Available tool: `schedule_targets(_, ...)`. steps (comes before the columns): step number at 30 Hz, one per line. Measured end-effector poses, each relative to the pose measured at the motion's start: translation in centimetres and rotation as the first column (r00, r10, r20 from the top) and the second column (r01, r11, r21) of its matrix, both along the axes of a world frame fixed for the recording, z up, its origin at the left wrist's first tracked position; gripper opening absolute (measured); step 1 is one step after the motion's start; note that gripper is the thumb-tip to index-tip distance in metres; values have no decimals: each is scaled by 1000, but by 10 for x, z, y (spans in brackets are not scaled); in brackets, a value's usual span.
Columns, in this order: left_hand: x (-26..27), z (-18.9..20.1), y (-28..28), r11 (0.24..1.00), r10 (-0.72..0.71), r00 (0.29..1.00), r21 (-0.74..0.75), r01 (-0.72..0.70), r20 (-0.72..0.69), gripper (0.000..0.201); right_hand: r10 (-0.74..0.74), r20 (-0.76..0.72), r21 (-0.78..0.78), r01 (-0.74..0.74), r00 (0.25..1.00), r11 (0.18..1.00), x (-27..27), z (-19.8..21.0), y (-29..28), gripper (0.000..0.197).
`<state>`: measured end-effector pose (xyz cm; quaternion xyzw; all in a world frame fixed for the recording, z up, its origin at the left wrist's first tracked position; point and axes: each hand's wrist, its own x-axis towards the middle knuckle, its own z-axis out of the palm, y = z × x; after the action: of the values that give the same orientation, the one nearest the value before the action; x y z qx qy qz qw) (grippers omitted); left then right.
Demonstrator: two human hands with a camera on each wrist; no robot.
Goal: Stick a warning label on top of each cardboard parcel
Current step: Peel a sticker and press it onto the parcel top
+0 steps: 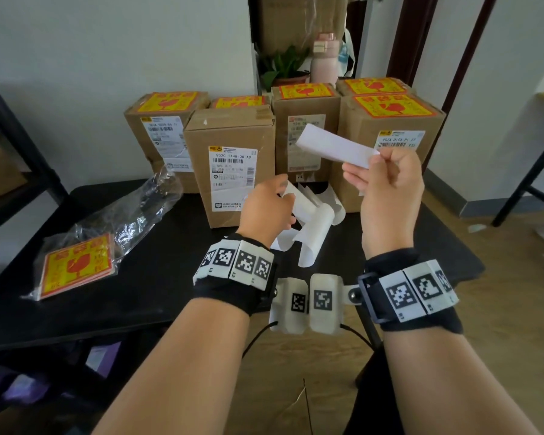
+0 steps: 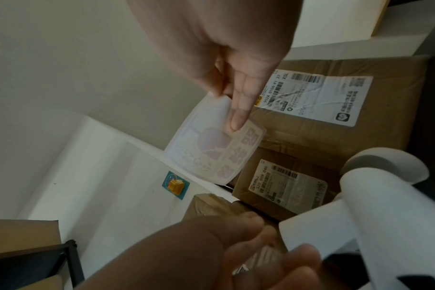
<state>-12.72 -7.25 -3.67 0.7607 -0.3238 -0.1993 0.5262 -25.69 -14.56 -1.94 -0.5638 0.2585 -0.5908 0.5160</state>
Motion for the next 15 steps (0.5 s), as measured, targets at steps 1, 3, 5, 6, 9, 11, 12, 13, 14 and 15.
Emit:
schedule_targets(1,2,1,1,1000,7,999,1,-7,49,44,2,0,-1,-2,1000,1000,0,0,1,8)
schedule_targets(3,9,3,2,999,7,990,36,-12,141,38,8,-2,-2,-8,1000,1000,1,1,4,6)
schedule_targets(5,10,11,6,999,51,996,-14,-50,75,28,27,4,1,-27,1000,1000,2,3,8,5)
schedule_targets(6,10,15,9,997,68,998,-48,-67,15,23,43,12,6,-43,999,999,2,4,10,8)
schedule_targets(9,11,31,21,982,55,971,-163,-94,-232,37,109,27,2,-109,994,994,1,9,18,18)
schedule_targets(11,8,41,31,970,106,964,-190,-154,-242,54,134,-7,-28,-134,991,991,1,11,23,20)
schedule_targets(12,6,45,36,965,124,969,-202,-168,-213,59,140,-26,-48,-141,990,989,1,12,26,20)
schedule_targets(13,4,48,42,960,122,972,-225,-167,-199,63,147,-39,-69,-150,988,986,2,12,29,20)
schedule_targets(14,2,50,47,956,115,974,-243,-162,-195,66,158,-44,-90,-161,987,983,3,12,31,20)
schedule_targets(15,0,52,51,953,113,973,-255,-163,-201,67,170,-46,-111,-174,984,978,4,13,34,19)
